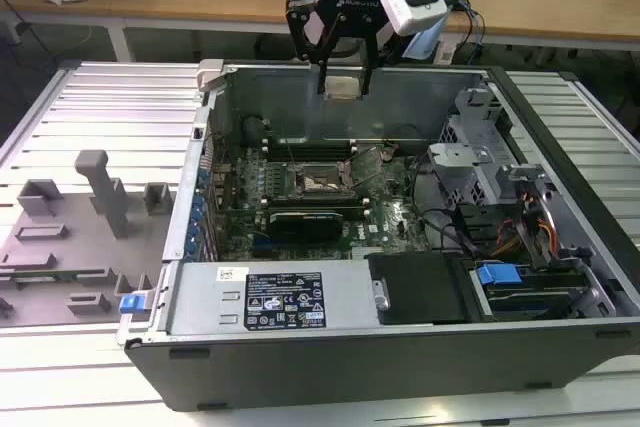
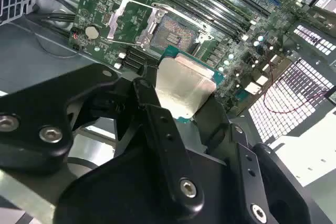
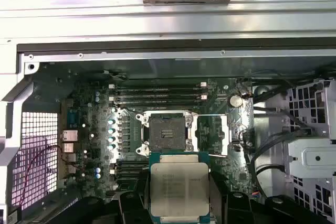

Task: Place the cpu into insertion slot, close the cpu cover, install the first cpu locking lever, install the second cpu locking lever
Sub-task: 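Place the cpu into insertion slot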

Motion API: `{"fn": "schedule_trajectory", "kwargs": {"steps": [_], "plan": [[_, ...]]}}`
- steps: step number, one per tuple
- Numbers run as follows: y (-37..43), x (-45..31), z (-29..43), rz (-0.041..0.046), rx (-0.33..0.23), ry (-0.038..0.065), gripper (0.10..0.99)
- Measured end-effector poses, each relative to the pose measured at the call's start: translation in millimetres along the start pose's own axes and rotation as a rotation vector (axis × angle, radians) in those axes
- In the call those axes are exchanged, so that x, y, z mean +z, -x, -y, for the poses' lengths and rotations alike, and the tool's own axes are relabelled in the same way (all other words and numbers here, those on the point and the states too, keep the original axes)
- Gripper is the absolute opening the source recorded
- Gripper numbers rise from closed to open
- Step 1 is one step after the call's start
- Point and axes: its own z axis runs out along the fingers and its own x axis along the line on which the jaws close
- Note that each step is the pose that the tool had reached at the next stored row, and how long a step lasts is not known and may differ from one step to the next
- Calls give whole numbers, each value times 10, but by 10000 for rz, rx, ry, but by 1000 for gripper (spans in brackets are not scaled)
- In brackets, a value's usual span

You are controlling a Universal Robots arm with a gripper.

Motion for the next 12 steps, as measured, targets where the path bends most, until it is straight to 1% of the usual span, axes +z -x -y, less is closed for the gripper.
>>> {"fn": "schedule_trajectory", "kwargs": {"steps": [4, 5, 7, 8, 10, 12], "plan": [[0, 1, 0, 0, -1, -8, 541], [-4, 18, 2, 18, -2, -6, 541], [-27, 76, 7, 73, -8, -3, 541], [-57, 130, 13, 98, -15, -3, 541], [-76, 184, 16, 107, -19, -4, 541], [-76, 258, 22, 106, -20, -5, 541]]}}
